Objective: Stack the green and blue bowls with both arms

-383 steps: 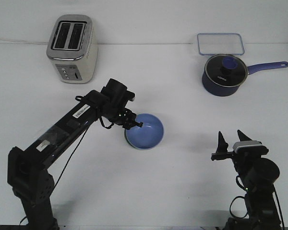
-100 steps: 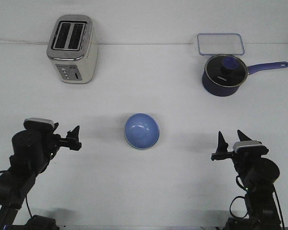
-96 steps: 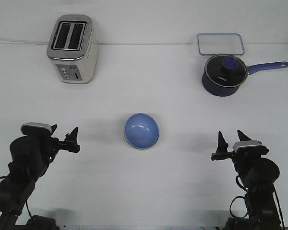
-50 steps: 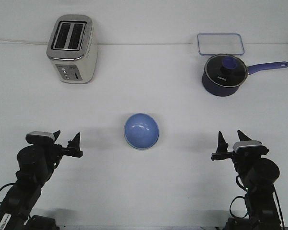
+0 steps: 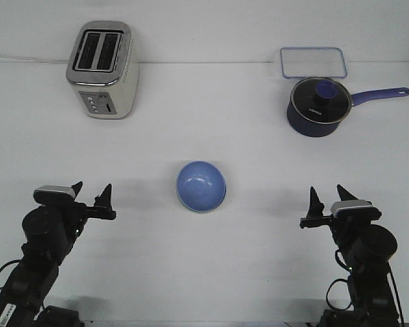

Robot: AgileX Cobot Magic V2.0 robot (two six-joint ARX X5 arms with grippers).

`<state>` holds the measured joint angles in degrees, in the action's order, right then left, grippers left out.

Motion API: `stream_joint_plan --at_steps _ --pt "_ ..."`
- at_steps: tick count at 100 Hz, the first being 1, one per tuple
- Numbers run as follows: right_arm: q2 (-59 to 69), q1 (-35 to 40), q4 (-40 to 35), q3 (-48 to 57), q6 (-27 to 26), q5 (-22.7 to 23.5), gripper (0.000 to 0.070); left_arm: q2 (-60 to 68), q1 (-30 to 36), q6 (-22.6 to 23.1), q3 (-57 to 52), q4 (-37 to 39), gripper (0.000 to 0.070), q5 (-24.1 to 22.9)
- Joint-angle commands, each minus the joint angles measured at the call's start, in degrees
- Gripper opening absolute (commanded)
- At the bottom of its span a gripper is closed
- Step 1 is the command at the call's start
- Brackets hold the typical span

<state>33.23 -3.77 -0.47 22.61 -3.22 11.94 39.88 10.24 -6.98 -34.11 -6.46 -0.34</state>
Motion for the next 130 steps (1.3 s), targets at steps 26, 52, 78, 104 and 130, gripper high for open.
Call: stream_joint_plan --at_steps 26,52,78,104,130 --pt "0.2 0.09 0.9 -0.15 -0.39 -0.02 0.0064 0.13 0.07 0.0 -0.26 0.55 0.0083 -0.35" --pt "0.17 0.09 0.9 -0.15 -0.39 0.0 0.0004 0.13 0.04 0.0 -0.26 0.57 0.0009 -0.33" --pt "0.17 0.09 0.92 -0.15 -0.39 0.0 0.0004 0.11 0.04 0.0 -0.28 0.59 0.001 -0.33" --pt "0.2 0.09 0.9 -0.15 -0.39 0.0 0.0004 0.11 0.04 0.0 -0.28 0.59 0.001 -0.33" --pt "0.2 0.09 0.92 -0.15 -0.39 0.0 0.0004 0.11 0.04 0.0 -0.28 0.59 0.001 -0.33"
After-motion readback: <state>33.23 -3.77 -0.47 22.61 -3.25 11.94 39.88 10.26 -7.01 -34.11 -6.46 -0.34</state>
